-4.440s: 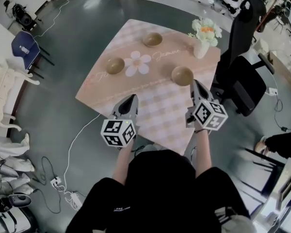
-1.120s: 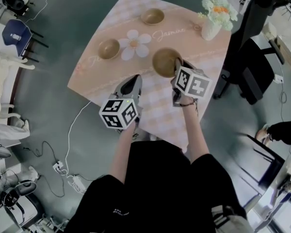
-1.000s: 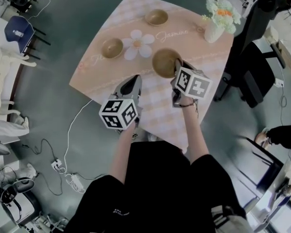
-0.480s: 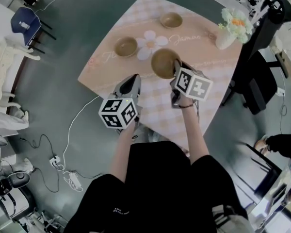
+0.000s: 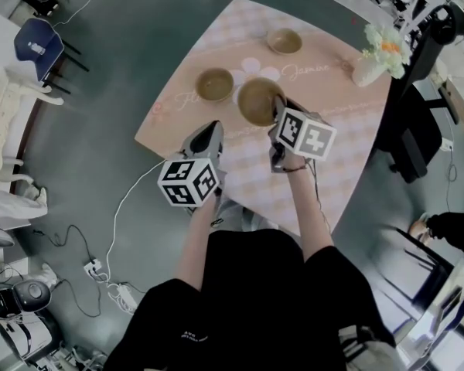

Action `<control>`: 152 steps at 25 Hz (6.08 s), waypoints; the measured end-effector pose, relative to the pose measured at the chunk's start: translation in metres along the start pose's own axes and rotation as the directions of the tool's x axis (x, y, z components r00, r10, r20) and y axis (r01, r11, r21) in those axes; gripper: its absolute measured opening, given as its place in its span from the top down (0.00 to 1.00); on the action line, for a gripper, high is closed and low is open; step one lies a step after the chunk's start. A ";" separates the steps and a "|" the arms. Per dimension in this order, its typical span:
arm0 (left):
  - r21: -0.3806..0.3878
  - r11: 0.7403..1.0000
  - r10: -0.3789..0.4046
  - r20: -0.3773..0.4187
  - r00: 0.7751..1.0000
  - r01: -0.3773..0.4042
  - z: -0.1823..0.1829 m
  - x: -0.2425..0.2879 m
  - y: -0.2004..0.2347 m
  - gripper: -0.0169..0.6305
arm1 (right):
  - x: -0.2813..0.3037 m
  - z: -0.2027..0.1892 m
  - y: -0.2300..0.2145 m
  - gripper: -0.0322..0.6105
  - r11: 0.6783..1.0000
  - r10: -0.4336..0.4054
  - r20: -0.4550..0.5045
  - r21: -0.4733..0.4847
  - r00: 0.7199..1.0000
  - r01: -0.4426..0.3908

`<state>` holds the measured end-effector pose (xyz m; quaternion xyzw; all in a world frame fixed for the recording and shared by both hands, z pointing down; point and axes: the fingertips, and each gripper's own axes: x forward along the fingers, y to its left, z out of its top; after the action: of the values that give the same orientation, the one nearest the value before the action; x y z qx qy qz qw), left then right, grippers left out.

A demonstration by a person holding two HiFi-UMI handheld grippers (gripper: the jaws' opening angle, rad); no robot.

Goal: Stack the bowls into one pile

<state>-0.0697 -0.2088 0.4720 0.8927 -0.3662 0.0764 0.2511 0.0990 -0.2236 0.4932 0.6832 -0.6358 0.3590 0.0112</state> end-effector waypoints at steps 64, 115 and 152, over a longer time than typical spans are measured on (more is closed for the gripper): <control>-0.087 0.996 -0.010 -0.123 0.992 0.000 0.002 0.048 0.138 0.98 | 0.177 -0.029 0.068 0.77 0.947 -0.064 -0.068 -0.319 0.996 0.039; -0.065 0.987 -0.158 -0.141 0.977 0.150 0.031 0.151 0.078 0.98 | 0.169 0.066 -0.030 0.92 0.968 -0.109 0.094 0.237 0.990 0.084; -0.036 0.968 -0.247 -0.286 0.926 0.247 -0.009 0.218 0.038 0.98 | 0.175 0.118 -0.154 0.92 0.875 -0.411 0.229 0.369 0.882 0.312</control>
<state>0.0615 -0.3617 0.5649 0.9112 -0.2103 0.1735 0.3090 0.2788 -0.4003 0.5621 0.8300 -0.4221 0.3409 -0.1292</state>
